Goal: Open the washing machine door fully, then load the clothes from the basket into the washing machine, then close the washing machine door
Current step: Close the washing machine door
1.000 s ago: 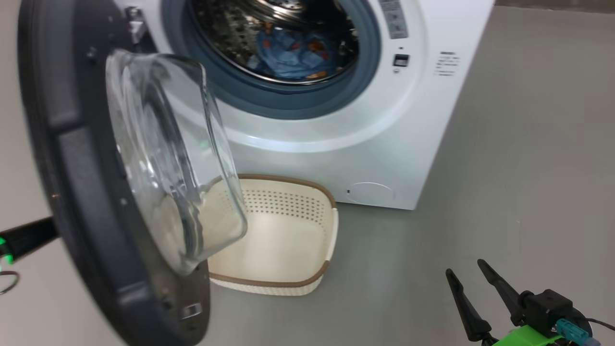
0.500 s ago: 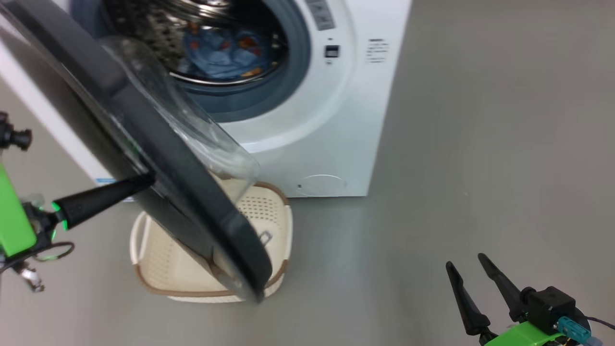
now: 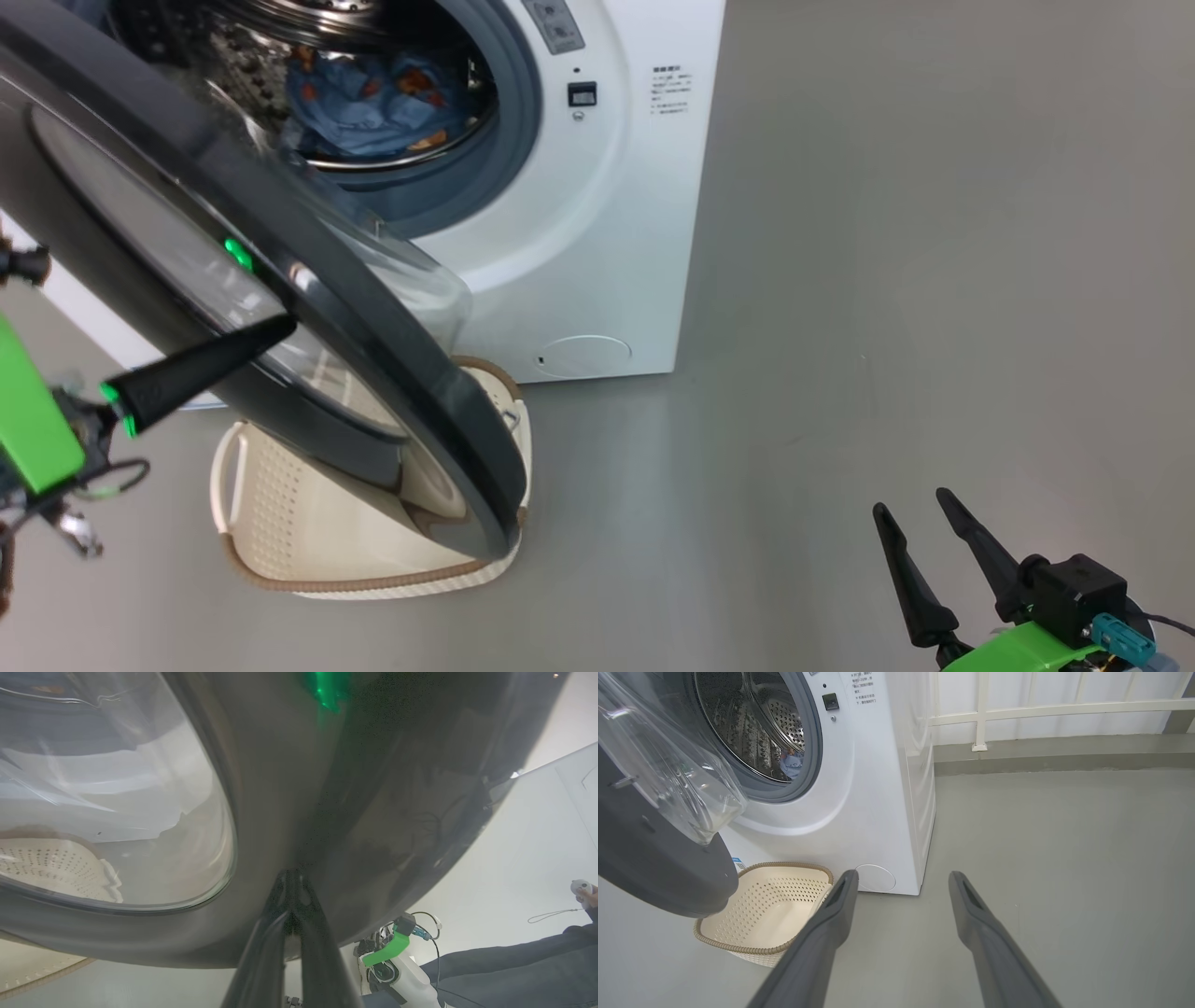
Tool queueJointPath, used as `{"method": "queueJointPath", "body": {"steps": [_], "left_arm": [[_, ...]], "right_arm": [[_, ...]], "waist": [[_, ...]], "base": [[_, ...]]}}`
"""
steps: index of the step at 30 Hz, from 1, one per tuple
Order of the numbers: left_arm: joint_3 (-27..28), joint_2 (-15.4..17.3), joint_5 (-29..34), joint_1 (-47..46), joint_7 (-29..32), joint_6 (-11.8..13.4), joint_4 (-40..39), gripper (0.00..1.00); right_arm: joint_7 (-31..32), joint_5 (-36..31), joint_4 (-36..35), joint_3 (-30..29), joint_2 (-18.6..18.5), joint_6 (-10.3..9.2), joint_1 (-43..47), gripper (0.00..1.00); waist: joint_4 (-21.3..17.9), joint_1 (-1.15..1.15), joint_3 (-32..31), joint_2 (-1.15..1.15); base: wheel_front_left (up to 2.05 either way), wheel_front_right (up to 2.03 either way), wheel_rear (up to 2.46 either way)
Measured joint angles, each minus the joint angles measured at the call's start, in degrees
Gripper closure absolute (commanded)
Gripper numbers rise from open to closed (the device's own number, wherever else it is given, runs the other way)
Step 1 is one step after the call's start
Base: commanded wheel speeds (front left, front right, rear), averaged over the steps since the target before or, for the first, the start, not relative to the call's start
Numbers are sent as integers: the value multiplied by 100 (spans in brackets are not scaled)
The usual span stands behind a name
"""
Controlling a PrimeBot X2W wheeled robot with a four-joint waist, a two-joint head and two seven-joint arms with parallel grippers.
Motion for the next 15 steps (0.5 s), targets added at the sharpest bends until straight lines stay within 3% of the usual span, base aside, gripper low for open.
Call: {"method": "queueJointPath", "body": {"steps": [3,5,6,7,8,15], "left_arm": [[78,27,42,287,-197,0,-9,100],[129,81,94,552,-339,0,0,87],[144,99,134,681,-427,0,10,63],[151,123,174,805,-502,0,26,25],[165,155,179,933,-580,0,48,3],[229,226,460,1855,-1559,0,192,0]], "right_arm": [[1,1,7,4,-4,0,5,0],[1,3,12,11,-12,0,7,0],[0,8,14,13,-14,0,9,0],[0,10,16,18,-19,0,10,0],[0,10,21,22,-22,0,11,0],[1,58,46,38,-90,0,151,0]], "waist": [[78,0,-50,0],[130,0,-87,0],[157,0,-106,0],[185,0,-126,0],[207,0,-149,0],[314,0,-311,0]], "base": [[0,0,0],[0,0,0],[0,0,0],[0,0,0],[0,0,0],[0,0,0]]}}
